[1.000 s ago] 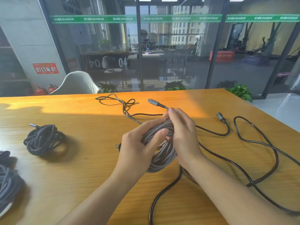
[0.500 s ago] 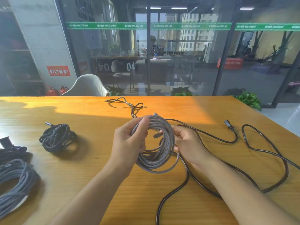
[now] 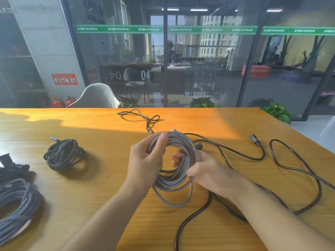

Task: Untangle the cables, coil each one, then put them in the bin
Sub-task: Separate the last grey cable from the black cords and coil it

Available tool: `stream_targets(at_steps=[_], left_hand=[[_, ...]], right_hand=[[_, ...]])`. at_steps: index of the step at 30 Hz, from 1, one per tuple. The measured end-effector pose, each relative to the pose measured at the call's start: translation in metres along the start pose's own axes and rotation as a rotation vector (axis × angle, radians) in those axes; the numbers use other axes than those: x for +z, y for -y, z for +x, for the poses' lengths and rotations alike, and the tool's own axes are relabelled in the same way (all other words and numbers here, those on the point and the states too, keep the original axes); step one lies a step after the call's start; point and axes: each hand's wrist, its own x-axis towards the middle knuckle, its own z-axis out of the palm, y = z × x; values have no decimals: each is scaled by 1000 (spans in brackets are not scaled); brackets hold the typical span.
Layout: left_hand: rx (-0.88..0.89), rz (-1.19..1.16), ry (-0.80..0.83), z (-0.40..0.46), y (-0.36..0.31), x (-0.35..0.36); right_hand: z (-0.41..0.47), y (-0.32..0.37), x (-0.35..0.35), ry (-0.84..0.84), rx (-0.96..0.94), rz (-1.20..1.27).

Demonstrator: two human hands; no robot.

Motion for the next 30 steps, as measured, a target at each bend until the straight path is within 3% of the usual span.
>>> stream_targets(at_steps=[6,12,15,21,23,27,30], left_hand=[[35,65,-47,0,6,-1],[14,107,-89,5,15,2],[6,82,-88,6,15,3],[-53,76,-147,12,22,-9],[-66,63,-148,12,23,-11],[-88,31,-114,11,20,-7],[-104,30,-31,5,18,0]], right_hand=[[9,-8,26,-432,-60,-288],[12,-15,33,-722,-278,-663],[13,-19,30,-805,-314,-674],[11,-2,25,-842,-478,-370],[11,7,21,-816,-445,-164],[9,21,10,-712,-310,527],[7,24,1,-804,-212,687]])
